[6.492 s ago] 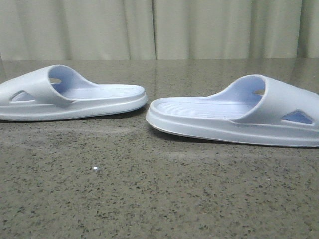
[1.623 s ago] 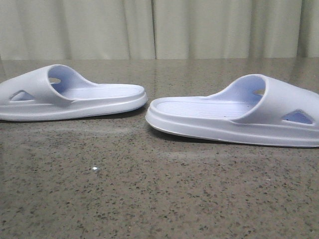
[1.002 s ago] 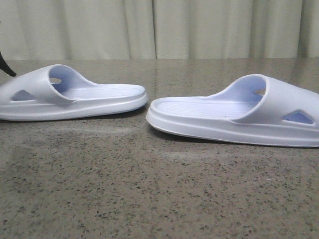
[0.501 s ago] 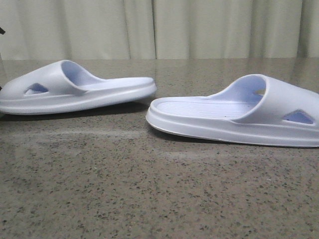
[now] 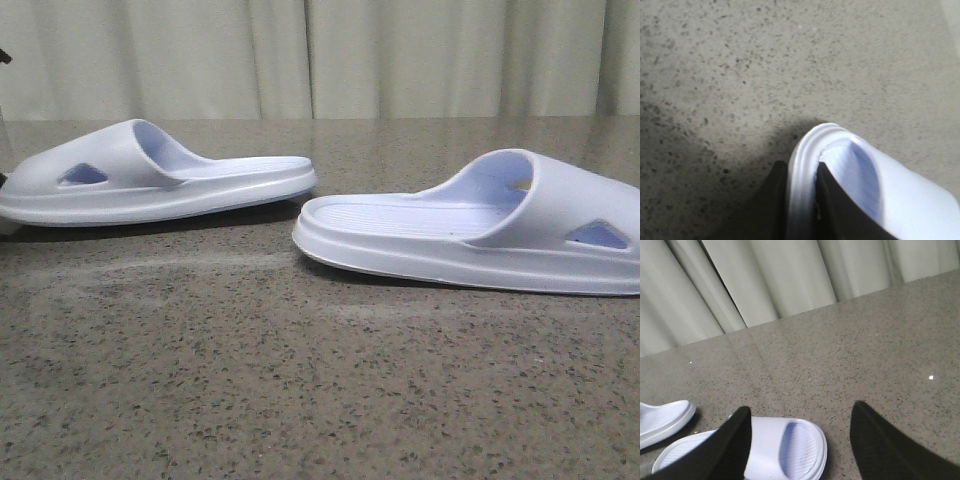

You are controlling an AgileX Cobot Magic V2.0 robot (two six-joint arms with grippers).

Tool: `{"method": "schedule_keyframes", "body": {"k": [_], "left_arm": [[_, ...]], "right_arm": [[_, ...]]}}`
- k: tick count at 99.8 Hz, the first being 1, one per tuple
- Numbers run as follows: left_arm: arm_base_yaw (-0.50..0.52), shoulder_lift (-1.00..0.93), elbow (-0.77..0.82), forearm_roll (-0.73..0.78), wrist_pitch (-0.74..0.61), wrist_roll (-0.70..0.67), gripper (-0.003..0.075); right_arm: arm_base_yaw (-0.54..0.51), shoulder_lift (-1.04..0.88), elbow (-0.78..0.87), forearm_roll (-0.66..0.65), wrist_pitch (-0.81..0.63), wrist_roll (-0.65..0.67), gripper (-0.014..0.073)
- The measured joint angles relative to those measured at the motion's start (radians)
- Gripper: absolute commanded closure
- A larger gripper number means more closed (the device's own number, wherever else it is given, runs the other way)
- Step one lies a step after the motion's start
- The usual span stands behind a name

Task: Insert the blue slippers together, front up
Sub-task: 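Lift the grasped slipper up with the left gripper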

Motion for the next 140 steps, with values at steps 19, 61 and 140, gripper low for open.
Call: {"method": "schedule_keyframes", "body": {"k": [19,61,140], "left_arm": [[0.0,-0.119,0.01,-0.019,0.008,0.0,0.0704],[0.0,-0.479,0.012,-0.019,0.103,0.0,0.0704],[0.0,-0.583,0.014,-0.033,0.282,0.0,0.0704]], "right_arm": [[0.0,0.0,0.0,0.0,-0.001,0.0,0.0222],[0.0,0.0,0.0,0.001,-0.001,0.0,0.0222],[0.0,0.377,0.0,0.081,0.041,0.206,0.0223]]}}
